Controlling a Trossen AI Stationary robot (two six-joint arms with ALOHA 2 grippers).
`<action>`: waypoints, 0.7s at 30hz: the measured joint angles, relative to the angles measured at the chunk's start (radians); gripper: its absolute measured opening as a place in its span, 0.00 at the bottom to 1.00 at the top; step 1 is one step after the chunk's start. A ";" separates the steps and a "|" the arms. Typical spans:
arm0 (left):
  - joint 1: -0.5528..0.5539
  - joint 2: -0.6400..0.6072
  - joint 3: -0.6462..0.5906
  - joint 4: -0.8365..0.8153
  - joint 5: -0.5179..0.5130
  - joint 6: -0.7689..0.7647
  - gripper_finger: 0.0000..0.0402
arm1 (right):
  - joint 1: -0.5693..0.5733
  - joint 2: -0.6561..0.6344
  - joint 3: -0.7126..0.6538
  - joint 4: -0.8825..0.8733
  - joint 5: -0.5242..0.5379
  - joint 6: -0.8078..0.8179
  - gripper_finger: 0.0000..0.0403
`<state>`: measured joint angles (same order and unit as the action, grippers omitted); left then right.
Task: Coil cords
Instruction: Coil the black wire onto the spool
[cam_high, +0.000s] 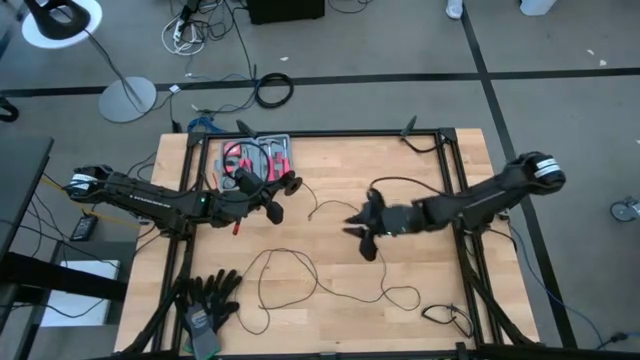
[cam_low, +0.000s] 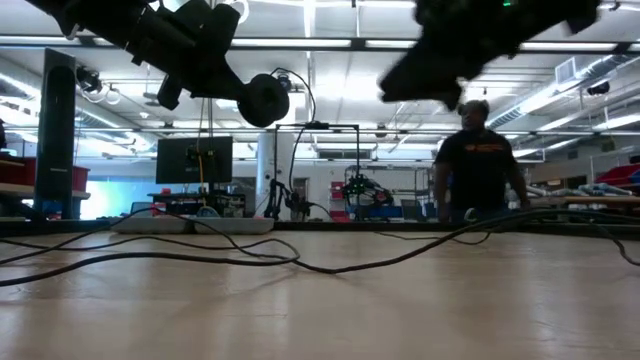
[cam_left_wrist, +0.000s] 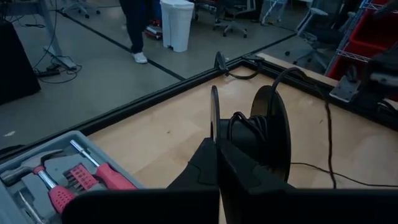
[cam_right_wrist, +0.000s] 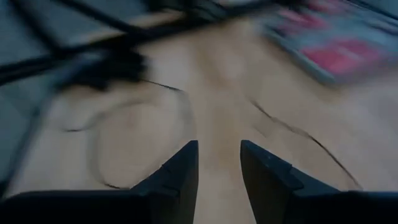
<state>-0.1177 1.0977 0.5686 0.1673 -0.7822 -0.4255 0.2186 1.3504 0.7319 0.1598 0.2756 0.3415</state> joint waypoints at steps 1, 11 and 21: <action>0.000 0.000 0.000 0.000 0.000 0.000 0.00 | -0.034 0.028 0.000 0.080 -0.088 -0.063 0.29; 0.000 0.000 0.000 0.000 0.001 0.003 0.00 | -0.216 0.260 0.000 0.503 -0.157 -0.231 0.29; 0.000 0.000 0.000 -0.001 0.001 0.006 0.00 | -0.184 0.367 0.000 0.629 -0.068 -0.194 0.29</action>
<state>-0.1177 1.0977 0.5686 0.1659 -0.7811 -0.4198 0.0345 1.7172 0.7319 0.7893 0.2074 0.1476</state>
